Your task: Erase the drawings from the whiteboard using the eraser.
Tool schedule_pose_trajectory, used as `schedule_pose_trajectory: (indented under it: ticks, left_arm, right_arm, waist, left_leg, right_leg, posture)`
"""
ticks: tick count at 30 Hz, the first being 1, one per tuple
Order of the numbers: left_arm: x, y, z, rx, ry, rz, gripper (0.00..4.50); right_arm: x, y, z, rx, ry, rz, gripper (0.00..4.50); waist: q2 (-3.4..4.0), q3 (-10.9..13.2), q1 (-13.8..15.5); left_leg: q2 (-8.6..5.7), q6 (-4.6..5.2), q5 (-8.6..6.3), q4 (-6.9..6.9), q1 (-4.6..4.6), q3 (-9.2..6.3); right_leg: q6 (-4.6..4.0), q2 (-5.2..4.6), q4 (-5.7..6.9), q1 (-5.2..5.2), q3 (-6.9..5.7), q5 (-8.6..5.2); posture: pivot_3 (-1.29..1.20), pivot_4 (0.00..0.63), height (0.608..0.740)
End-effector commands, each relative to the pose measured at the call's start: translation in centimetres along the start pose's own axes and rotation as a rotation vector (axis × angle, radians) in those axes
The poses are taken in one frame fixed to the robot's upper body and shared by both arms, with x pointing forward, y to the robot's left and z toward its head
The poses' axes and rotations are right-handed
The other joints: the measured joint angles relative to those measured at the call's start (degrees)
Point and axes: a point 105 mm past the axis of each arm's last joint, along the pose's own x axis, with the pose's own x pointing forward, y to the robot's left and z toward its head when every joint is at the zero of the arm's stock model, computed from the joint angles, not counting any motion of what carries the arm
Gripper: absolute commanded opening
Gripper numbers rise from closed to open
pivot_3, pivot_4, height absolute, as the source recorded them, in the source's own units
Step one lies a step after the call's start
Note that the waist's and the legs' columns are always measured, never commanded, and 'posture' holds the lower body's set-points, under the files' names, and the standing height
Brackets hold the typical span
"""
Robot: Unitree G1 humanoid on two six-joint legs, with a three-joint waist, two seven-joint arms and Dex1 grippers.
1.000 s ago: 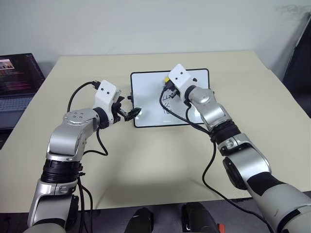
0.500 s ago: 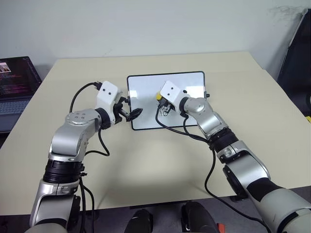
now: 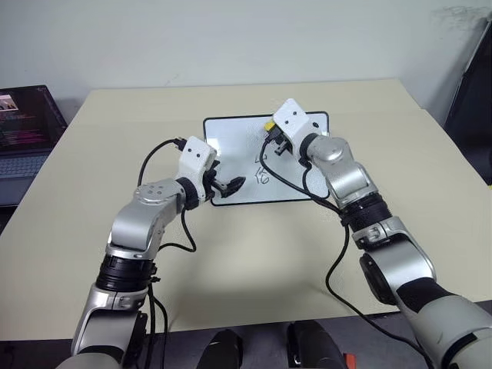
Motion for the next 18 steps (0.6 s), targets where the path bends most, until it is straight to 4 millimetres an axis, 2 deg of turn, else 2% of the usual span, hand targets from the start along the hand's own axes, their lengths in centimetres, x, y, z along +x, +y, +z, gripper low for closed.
schedule_pose_trajectory:
  ticks: [1,7,13,18]
  left_arm:
    - [0.0,-0.3,1.8,0.059,-0.065,0.0,4.5]
    - [-0.6,0.6,2.1,0.072,-0.069,0.031,4.5]
    - [-1.2,1.9,2.5,0.07,-0.085,0.085,4.5]
    - [-1.2,2.0,2.8,0.063,-0.096,0.102,4.5]
  right_arm:
    - [0.6,-0.8,1.7,0.005,-0.05,-0.052,1.11]
    - [1.5,1.3,1.4,0.016,-0.039,0.02,1.11]
    - [1.4,3.9,-1.3,-0.017,0.04,0.117,1.11]
    - [1.1,5.3,-2.8,-0.05,0.082,0.177,1.11]
  waist:
    - [0.0,0.0,-0.06]
    - [0.0,0.0,-0.21]
    - [0.0,-0.01,-0.53]
    - [-0.01,-0.02,-0.62]
  left_leg:
    - [0.0,0.0,0.0,0.0,0.0,0.03]
    - [0.01,0.01,0.0,0.03,0.05,0.18]
    - [0.02,0.03,-0.01,0.04,0.1,0.18]
    - [0.02,0.1,-0.05,0.07,0.26,0.13]
  right_leg:
    - [0.0,0.0,0.01,0.0,0.01,0.0]
    - [-0.01,0.02,0.07,0.02,0.03,0.01]
    - [-0.01,0.02,0.08,0.06,0.05,0.01]
    - [-0.01,0.03,0.09,0.25,0.01,0.01]
  posture:
    - [0.0,0.15,0.74]
    - [0.0,0.15,0.74]
    - [0.0,0.15,0.74]
    - [0.0,0.15,0.74]
